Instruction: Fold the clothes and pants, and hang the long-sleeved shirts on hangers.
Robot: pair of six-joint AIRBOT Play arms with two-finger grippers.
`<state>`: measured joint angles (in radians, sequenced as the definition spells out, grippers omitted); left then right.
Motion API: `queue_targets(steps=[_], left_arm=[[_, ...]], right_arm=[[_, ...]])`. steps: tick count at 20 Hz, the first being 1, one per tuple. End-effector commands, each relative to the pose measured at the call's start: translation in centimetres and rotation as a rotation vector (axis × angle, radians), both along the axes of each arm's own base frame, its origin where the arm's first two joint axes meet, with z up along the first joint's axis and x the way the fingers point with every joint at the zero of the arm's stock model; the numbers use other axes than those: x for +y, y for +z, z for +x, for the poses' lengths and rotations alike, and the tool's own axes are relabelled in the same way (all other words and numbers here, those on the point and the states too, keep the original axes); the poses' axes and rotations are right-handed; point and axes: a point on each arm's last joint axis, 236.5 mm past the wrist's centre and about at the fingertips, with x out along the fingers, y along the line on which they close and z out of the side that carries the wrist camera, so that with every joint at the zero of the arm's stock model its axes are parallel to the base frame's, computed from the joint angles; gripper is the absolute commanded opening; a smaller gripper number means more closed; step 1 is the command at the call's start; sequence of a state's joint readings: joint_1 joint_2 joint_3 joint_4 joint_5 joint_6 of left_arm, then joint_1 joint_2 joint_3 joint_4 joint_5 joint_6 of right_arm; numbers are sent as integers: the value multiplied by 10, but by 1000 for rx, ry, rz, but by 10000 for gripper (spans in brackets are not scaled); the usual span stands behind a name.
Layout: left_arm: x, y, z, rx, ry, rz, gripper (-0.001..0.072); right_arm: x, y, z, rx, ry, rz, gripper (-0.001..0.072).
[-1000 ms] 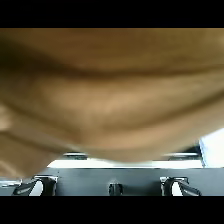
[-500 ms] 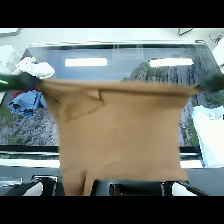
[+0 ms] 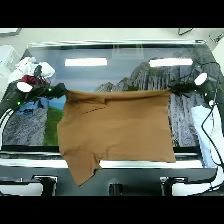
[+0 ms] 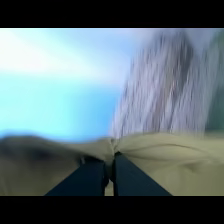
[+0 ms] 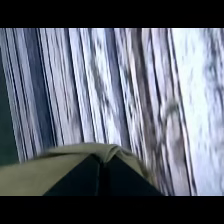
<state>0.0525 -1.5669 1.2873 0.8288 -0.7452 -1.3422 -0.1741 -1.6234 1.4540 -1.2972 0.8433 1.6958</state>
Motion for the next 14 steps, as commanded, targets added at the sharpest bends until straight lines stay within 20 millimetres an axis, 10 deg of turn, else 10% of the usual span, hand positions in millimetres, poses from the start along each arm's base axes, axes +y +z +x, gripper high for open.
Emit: queue_targets(steps=[1, 7, 11, 14], left_arm=[[22, 15, 47, -146, 110, 39, 24], [-16, -40, 35, -19, 24, 24, 24], [-6, -4, 16, 28, -69, 5, 23], [-4, 2, -53, 242, -252, -17, 23]], right_arm=[[-26, 20, 46, -218, -142, -4, 37], [-12, -53, 21, 10, -135, 73, 38], [-29, -13, 7, 71, -83, 76, 38], [-29, 0, -58, 294, 77, 68, 38]])
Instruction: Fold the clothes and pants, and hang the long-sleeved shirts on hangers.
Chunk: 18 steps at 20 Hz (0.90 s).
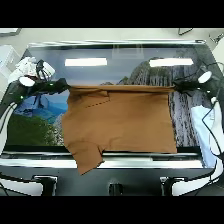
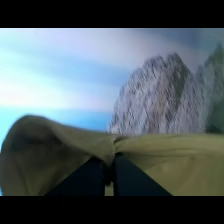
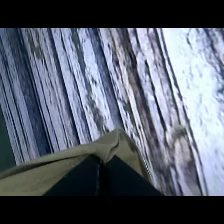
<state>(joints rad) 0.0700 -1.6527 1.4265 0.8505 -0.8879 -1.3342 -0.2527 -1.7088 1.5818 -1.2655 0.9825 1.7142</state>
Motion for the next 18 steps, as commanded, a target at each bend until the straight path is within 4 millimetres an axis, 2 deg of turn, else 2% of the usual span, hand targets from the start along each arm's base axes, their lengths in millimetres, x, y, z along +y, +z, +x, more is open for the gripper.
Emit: queue_targets(steps=[1, 3, 4, 5, 8, 11, 13, 14, 15, 16, 17, 18], left_arm=[[-3, -6, -90, 310, -218, -17, 23], [0, -32, -143, 514, -298, 32, 23], [7, -47, -160, 580, -312, 83, 23], [12, -60, -169, 618, -305, 126, 23], [9, -82, -175, 628, -280, 138, 23], [6, -88, -173, 629, -263, 141, 24], [7, -90, -172, 630, -251, 139, 28], [7, -89, -172, 632, -252, 139, 103], [9, -86, -174, 640, -254, 135, 275], [14, -79, -176, 653, -256, 126, 447], [21, -69, -179, 665, -264, 117, 470], [30, -58, -181, 669, -262, 108, 470]], right_arm=[[5, -1, -91, 342, 194, 17, 38], [6, -23, -138, 532, 248, 22, 38], [4, -33, -149, 573, 245, 20, 37], [4, -40, -153, 586, 236, 22, 38], [14, -57, -162, 610, 224, 63, 38], [17, -68, -174, 646, 224, 79, 38], [18, -71, -175, 648, 223, 80, 39], [18, -70, -174, 642, 222, 81, 58], [18, -67, -173, 638, 220, 84, 180], [15, -58, -174, 642, 224, 86, 349], [11, -47, -174, 635, 239, 86, 458], [3, -34, -177, 630, 237, 88, 512]])
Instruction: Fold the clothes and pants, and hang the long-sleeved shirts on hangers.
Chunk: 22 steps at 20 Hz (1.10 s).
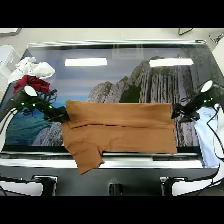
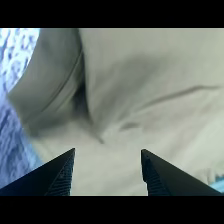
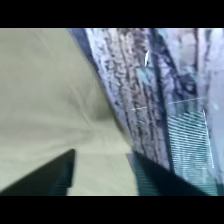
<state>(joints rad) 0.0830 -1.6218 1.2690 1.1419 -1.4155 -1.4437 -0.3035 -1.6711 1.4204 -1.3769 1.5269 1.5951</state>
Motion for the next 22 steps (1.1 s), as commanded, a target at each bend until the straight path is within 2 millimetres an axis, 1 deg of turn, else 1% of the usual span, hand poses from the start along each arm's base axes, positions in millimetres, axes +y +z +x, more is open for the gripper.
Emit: queue_targets(steps=[1, 2, 3, 4, 5, 7, 9, 10, 11, 12, 14, 17, 19, 21, 22], left_arm=[[24, 30, -14, 37, 15, -19, 471], [32, 40, -21, 35, 23, -24, 474], [38, 47, -29, 30, 43, -26, 509], [40, 48, -42, 30, 48, -28, 540], [37, 45, -60, 39, 37, -35, 540], [25, 24, -105, 78, 45, -51, 539], [3, 7, -145, 88, 46, -114, 538], [-7, 2, -161, 85, 44, -146, 538], [-13, -5, -172, 84, 60, -160, 538], [-19, -10, -178, 80, 84, -173, 538], [-30, -19, -184, 87, 126, -210, 537], [-40, -28, -180, 67, 190, -241, 524], [-47, -32, -177, 52, 184, -237, 518], [-54, -39, -179, 64, 168, -223, 512], [-57, -43, -179, 73, 170, -211, 481]], right_arm=[[-20, 33, -14, 10, -11, 20, 558], [-31, 41, -23, 18, -51, 24, 571], [-41, 47, -35, 36, -92, 30, 571], [-46, 49, -50, 60, -118, 43, 572], [-47, 48, -61, 75, -134, 52, 572], [-41, 40, -78, 74, -149, 53, 572], [-32, 30, -91, 79, -149, 64, 571], [-29, 26, -97, 92, -145, 72, 571], [-25, 23, -102, 104, -143, 80, 570], [-23, 21, -105, 114, -144, 86, 569], [-20, 18, -109, 126, -144, 95, 567], [-19, 17, -110, 128, -143, 101, 565], [-19, 17, -109, 122, -139, 101, 565], [-19, 17, -108, 118, -141, 101, 565], [-19, 17, -108, 118, -141, 101, 565]])
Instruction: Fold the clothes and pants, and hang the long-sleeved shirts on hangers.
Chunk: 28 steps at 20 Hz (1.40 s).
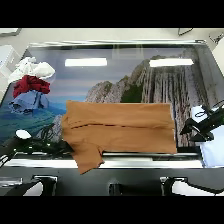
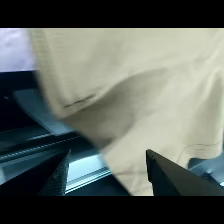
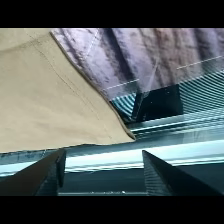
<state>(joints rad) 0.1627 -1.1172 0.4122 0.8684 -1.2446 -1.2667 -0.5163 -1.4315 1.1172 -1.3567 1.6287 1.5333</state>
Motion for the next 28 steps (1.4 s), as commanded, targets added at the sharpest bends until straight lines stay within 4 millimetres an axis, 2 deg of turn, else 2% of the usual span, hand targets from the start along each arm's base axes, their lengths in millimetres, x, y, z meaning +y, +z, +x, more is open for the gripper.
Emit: queue_targets(steps=[1, 2, 3, 5, 6, 7, 9, 13, 15, 16, 17, 18, 19, 20, 21, 22, 24, 26, 28], left_arm=[[-8, -17, 5, -4, 24, 42, 428], [-10, -21, 7, -2, 35, 57, 365], [-10, -23, 9, -2, 45, 68, 356], [-14, -21, 8, -10, 26, 58, 56], [-15, -18, 5, -16, 0, 47, 25], [-16, -17, 3, -13, -15, 40, 25], [-16, -16, 0, -9, -27, 37, 24], [-15, -13, 3, -32, -25, 40, 24], [-15, -11, 4, -42, -26, 42, 24], [-15, -11, 5, -47, -25, 43, 24], [-15, -10, 5, -50, -25, 43, 24], [-15, -9, 5, -53, -26, 44, 24], [-12, -9, 7, -60, -36, 54, 24], [-8, -7, 11, -72, -42, 65, 24], [-4, -1, 18, -87, -46, 70, 24], [3, 8, 28, -110, -48, 78, 23], [20, 34, 57, -177, -49, 102, 23], [35, 64, 99, -295, -28, 138, 22], [43, 90, 146, -413, 6, 172, 22]], right_arm=[[1, -1, 0, -3, -1, 2, 565], [1, -1, 0, -2, -1, 2, 564], [2, -2, -2, 3, -1, 4, 564], [7, -12, -15, 30, -2, 12, 576], [12, -22, -23, 46, -4, 19, 615], [18, -31, -31, 58, 2, 37, 652], [29, -47, -39, 56, 3, 68, 652], [43, -63, -45, 42, -18, 101, 649], [48, -69, -46, 36, -34, 107, 623], [50, -72, -45, 29, -45, 110, 569], [52, -74, -45, 25, -57, 113, 483], [55, -75, -43, 20, -68, 125, 362], [58, -73, -42, 16, -74, 136, 128], [60, -70, -41, 13, -72, 148, 39], [63, -65, -39, -7, -44, 171, 38], [62, -59, -34, -32, -20, 176, 38], [48, -40, -8, -119, -16, 133, 37], [38, -10, 34, -238, -47, 98, 36], [38, 11, 77, -359, 1, 37, 36]])
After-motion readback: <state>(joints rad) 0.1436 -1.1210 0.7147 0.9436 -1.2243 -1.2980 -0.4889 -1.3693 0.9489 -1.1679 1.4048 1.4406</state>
